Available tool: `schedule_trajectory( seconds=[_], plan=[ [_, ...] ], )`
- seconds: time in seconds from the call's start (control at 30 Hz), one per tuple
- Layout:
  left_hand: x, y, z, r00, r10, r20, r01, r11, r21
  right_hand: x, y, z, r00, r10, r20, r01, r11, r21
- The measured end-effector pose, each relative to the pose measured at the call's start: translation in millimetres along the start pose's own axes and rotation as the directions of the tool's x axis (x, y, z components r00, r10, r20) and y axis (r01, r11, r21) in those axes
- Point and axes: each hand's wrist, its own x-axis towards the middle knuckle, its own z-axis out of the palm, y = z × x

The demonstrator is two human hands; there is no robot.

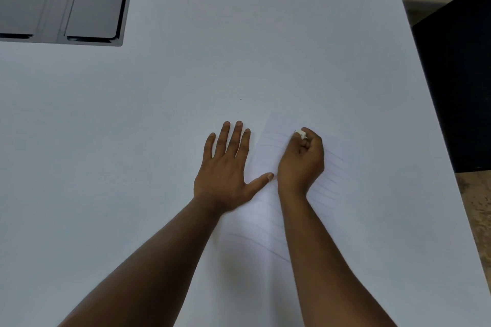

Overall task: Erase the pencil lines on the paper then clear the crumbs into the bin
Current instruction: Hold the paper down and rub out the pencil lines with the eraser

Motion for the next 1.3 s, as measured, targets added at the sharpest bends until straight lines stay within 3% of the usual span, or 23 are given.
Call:
schedule_trajectory(
  seconds=[0.07,0.13,0.2,0.27,0.37,0.43,0.5,0.57,0.6,0.77,0.87,1.07,1.17,1.23,1.3],
  plan=[
    [0.5,-0.9,0.7,1.0,0.017,0.007,-0.017,1.0,0.02,-3.1,-3.7,1.7,0.994,-0.001,0.106,0.004,0.999,-0.033],
    [0.6,-1.8,2.4,0.999,0.035,0.0,-0.035,0.999,0.03,-5.9,-1.9,-3.9,0.935,-0.141,0.325,0.191,0.974,-0.126],
    [0.4,-1.8,4.3,0.999,0.047,-0.008,-0.047,0.998,0.032,-3.8,5.8,-11.0,0.779,-0.344,0.525,0.488,0.858,-0.162],
    [0.2,-1.1,4.3,0.999,0.043,-0.007,-0.043,0.998,0.037,0.9,11.9,-15.7,0.595,-0.446,0.669,0.684,0.718,-0.13],
    [-0.5,0.5,2.6,0.999,0.034,-0.005,-0.034,0.998,0.047,16.8,11.9,-17.5,0.379,-0.501,0.778,0.822,0.569,-0.033],
    [-1.2,2.0,2.2,1.0,0.027,0.003,-0.028,0.998,0.056,31.2,8.4,-14.3,0.289,-0.534,0.794,0.886,0.464,-0.01],
    [-1.5,3.0,1.2,1.0,0.019,0.009,-0.019,0.998,0.055,50.0,2.7,-6.5,0.325,-0.57,0.754,0.901,0.43,-0.063],
    [-1.2,2.9,0.8,1.0,0.014,0.017,-0.015,0.999,0.049,63.2,-2.4,0.0,0.397,-0.58,0.711,0.882,0.456,-0.12],
    [-0.8,2.5,1.0,1.0,0.014,0.019,-0.015,0.999,0.05,65.1,-3.5,1.2,0.399,-0.584,0.707,0.878,0.466,-0.111],
    [-0.8,1.2,1.4,0.999,0.034,-0.007,-0.034,0.998,0.048,36.5,7.3,-10.3,0.191,-0.56,0.806,0.898,0.431,0.087],
    [-1.0,1.8,2.3,1.0,0.031,-0.003,-0.031,0.998,0.063,39.6,7.9,-3.9,0.165,-0.568,0.806,0.926,0.371,0.071],
    [0.0,3.0,1.7,1.0,0.014,0.013,-0.015,0.998,0.06,69.8,-10.5,14.0,0.33,-0.583,0.743,0.902,0.428,-0.064],
    [0.3,1.8,2.7,1.0,0.016,0.003,-0.016,0.998,0.058,57.1,-5.8,-3.6,0.245,-0.581,0.776,0.895,0.443,0.048],
    [0.5,0.5,3.0,1.0,0.022,0.015,-0.023,0.998,0.067,39.8,2.7,-15.6,0.153,-0.559,0.815,0.909,0.403,0.106],
    [-0.5,0.1,2.8,1.0,0.029,0.009,-0.03,0.997,0.069,34.8,9.9,-16.9,0.12,-0.548,0.828,0.928,0.358,0.103]
  ],
)
